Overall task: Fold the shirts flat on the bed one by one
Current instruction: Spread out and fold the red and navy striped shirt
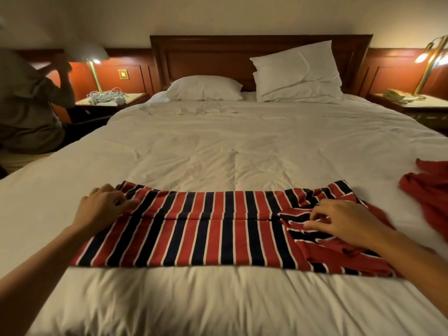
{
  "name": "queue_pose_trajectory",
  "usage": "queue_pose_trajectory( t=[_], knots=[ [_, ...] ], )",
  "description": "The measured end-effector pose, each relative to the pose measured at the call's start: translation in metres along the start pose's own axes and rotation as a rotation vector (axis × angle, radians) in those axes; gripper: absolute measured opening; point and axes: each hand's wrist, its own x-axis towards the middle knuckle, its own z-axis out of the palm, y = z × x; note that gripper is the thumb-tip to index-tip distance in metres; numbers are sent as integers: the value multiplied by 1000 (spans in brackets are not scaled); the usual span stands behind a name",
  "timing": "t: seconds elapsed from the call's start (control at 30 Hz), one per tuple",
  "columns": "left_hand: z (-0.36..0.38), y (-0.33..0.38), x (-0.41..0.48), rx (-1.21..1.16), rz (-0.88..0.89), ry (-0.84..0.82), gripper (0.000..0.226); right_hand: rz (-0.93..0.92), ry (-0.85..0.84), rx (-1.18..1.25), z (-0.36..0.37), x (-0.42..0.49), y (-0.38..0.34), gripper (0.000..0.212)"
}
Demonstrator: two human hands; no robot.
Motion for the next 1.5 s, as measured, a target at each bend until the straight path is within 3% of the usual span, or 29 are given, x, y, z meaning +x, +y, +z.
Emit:
queue_pose_trajectory(
  t=[0.07,0.17,0.27,0.4,0.57,0.67,0.77,0.87,0.93,1.1,1.3,1.5],
  knots=[
    [7,6,3,-192,-180,68,42,26,31,89,8,10,-14,43],
    [18,15,7,-325,-427,45,55,76,7,193,30,29,-44,37],
    [25,18,9,-361,-505,73,50,170,25,246,54,41,-65,36],
    [20,10,9,-462,-501,181,23,199,110,250,65,46,-68,23],
    [0,-3,11,-559,-435,199,17,105,217,259,48,47,-60,12],
    [-9,-17,17,-500,-397,-2,16,34,121,194,42,40,-54,20],
    [-7,-20,23,-414,-431,-208,42,62,73,167,44,40,-56,35],
    [8,-7,34,-395,-464,-162,77,105,194,211,48,57,-70,36],
    [17,3,42,-348,-487,-140,82,134,181,269,51,75,-86,33],
    [28,9,54,-216,-446,-17,47,-36,-32,421,71,98,-128,36],
    [23,-4,56,-195,-267,120,30,-159,94,406,75,91,-125,11],
    [12,-15,59,-84,-187,198,30,-106,161,564,63,92,-126,2]
  ],
)
